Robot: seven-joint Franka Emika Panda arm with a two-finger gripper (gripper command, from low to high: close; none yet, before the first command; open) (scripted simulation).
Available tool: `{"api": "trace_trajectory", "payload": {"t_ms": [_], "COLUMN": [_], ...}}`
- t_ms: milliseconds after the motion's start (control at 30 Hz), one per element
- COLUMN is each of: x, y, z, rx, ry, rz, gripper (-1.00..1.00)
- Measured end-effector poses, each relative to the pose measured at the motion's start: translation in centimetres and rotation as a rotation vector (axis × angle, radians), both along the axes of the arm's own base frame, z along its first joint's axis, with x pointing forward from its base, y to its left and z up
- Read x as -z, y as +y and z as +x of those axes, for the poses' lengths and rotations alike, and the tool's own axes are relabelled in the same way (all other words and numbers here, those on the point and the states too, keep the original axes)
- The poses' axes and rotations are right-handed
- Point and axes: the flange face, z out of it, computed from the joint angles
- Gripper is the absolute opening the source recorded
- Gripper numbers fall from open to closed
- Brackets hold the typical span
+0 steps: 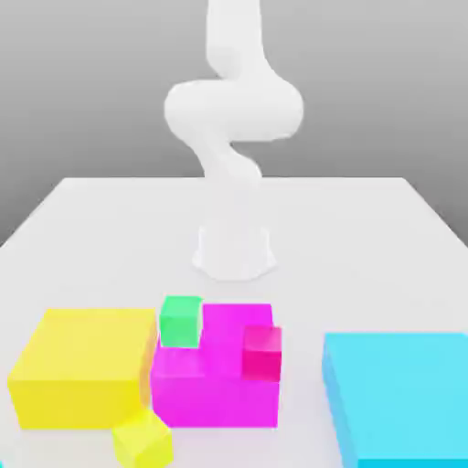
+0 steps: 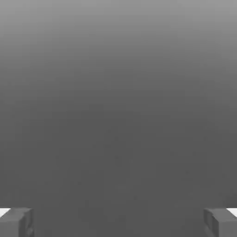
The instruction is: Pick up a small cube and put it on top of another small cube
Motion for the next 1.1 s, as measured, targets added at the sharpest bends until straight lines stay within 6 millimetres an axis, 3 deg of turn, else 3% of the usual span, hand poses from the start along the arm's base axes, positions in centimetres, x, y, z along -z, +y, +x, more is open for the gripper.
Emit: {"api": "trace_trajectory", "payload": {"t_ms": [267, 533, 667, 833, 1100], "x": [9.1, 20.4, 26.9, 35.4, 49.7], "y": [-6.6, -14.5, -19.3, -23.6, -29.9], "z": [8.8, 14.0, 14.9, 15.2, 12.3], "rx": [0.189, 0.386, 0.502, 0.617, 0.805], "ry": [0.178, 0.346, 0.427, 0.529, 0.677], "rz": [0.081, 0.163, 0.209, 0.259, 0.335], "gripper": [0.00, 0.00, 0.00, 0.00, 0.00]}}
